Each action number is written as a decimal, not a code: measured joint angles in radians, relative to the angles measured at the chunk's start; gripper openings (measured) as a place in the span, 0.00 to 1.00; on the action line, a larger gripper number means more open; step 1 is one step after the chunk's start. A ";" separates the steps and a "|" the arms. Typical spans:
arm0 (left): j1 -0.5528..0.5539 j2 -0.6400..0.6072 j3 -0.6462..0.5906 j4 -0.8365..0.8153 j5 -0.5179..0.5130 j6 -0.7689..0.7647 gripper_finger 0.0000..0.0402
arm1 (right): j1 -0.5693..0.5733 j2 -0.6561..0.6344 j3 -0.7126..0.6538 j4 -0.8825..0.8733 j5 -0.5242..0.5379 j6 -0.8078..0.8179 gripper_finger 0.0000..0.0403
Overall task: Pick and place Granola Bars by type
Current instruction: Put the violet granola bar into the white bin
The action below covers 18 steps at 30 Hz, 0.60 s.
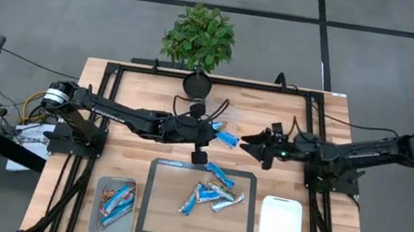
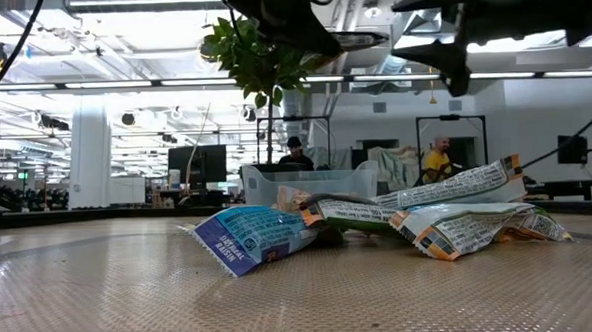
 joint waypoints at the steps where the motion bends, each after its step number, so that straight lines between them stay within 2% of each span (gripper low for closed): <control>1: 0.000 0.000 0.000 0.004 -0.001 0.008 0.07 | -0.006 0.021 0.013 0.002 -0.009 0.000 0.59; 14: -0.001 0.000 0.000 0.032 -0.017 0.034 0.07 | -0.061 0.205 0.158 0.004 -0.099 -0.008 0.59; 18: -0.006 0.000 0.000 0.032 -0.017 0.047 0.07 | -0.075 0.220 0.158 0.002 -0.099 -0.008 0.54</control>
